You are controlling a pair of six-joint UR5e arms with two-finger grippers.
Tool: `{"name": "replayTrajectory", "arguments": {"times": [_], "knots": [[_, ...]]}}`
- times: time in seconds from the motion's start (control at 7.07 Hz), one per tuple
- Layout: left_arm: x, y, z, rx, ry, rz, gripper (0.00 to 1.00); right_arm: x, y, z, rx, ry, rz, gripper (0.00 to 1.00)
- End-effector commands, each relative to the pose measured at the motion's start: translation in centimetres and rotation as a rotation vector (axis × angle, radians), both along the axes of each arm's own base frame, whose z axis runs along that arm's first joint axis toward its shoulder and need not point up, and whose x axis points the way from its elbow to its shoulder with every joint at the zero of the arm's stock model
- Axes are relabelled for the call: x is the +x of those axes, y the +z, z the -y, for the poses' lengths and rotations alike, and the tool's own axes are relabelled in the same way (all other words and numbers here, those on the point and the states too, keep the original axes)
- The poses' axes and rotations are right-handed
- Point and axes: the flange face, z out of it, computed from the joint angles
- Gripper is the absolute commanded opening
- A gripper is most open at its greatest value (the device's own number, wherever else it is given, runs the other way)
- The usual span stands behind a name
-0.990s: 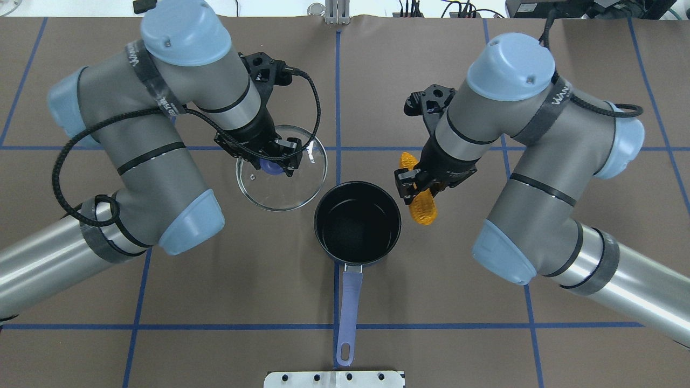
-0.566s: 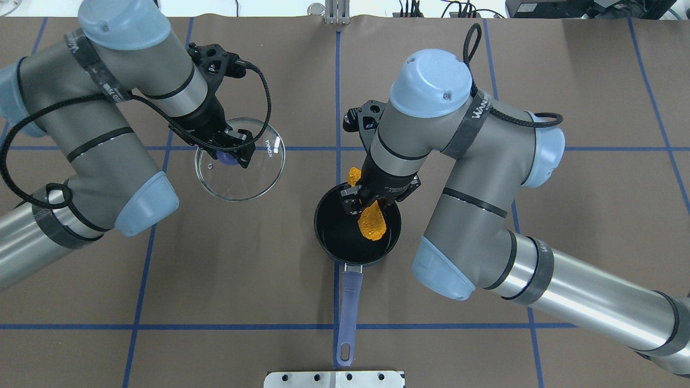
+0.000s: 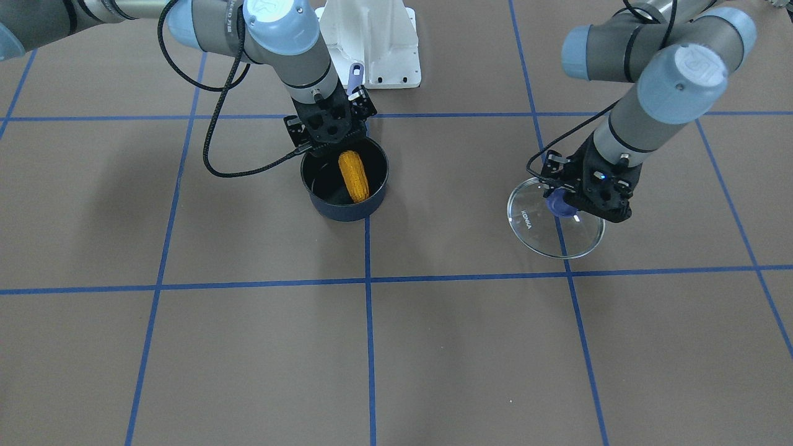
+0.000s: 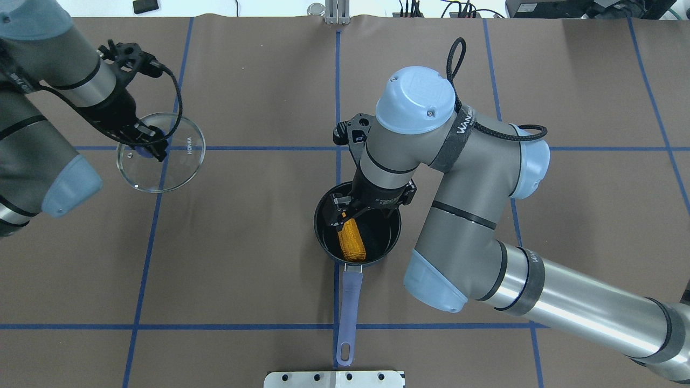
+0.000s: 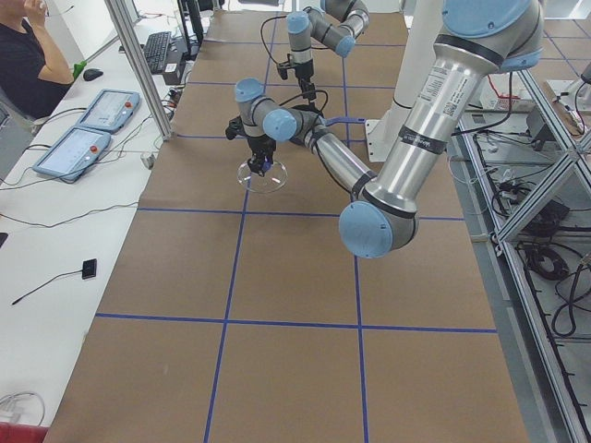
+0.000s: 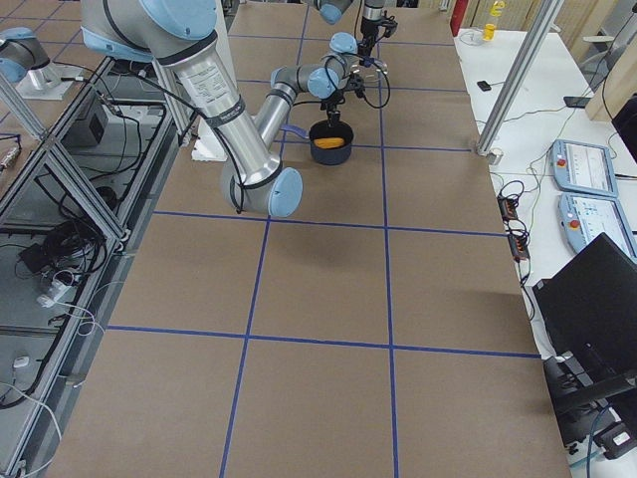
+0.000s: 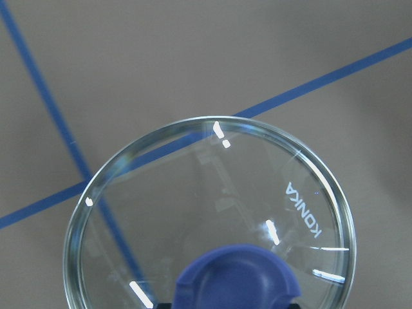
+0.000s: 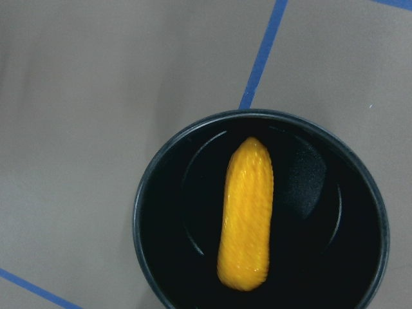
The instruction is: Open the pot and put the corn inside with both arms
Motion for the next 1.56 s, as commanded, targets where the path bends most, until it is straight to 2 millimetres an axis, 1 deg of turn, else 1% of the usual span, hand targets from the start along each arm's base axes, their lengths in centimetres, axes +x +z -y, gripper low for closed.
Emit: {"name": "replayTrajectory", "arguments": {"times": [0.0, 0.14, 0.28, 0.42, 0.57, 0.71, 0.85, 0.99, 1.13, 1.27, 1.41], "knots": [[-3.1, 7.0, -1.2, -0.001, 0.056, 0.049, 0.63, 4.5, 0.9, 4.8, 0.014, 0.093, -0.010, 1.00], [-3.9, 9.7, -2.3, -0.011, 0.081, 0.048, 0.63, 7.6, 2.6, 7.9, 0.056, 0.113, -0.024, 1.00], [-4.4, 12.4, -3.9, -0.033, 0.140, 0.012, 0.63, 10.1, 4.4, 11.0, 0.161, 0.073, -0.046, 1.00], [-5.1, 14.4, -5.0, -0.041, 0.160, 0.007, 0.63, 12.5, 6.1, 14.1, 0.209, 0.057, -0.070, 1.00], [-4.9, 16.1, -5.0, -0.048, 0.163, 0.010, 0.64, 12.8, 6.9, 15.0, 0.220, 0.047, -0.083, 1.00], [-4.0, 18.3, -4.2, -0.043, 0.167, 0.006, 0.64, 12.8, 7.5, 15.0, 0.215, 0.046, -0.090, 1.00], [-3.9, 19.1, -4.0, -0.022, 0.166, -0.008, 0.65, 12.8, 7.6, 14.9, 0.223, 0.048, -0.082, 1.00], [-3.7, 18.7, -4.2, -0.039, 0.176, -0.042, 0.66, 12.7, 7.8, 14.9, 0.222, 0.047, -0.083, 1.00], [-3.7, 18.0, -4.3, -0.056, 0.189, -0.087, 0.86, 12.7, 7.8, 14.8, 0.221, 0.045, -0.083, 1.00], [-3.9, 17.6, -4.3, -0.050, 0.186, -0.093, 0.99, 12.7, 8.1, 14.8, 0.219, 0.046, -0.086, 1.00], [-4.3, 17.3, -4.0, -0.047, 0.177, -0.096, 0.99, 12.7, 8.5, 14.8, 0.217, 0.045, -0.091, 1.00]]}}
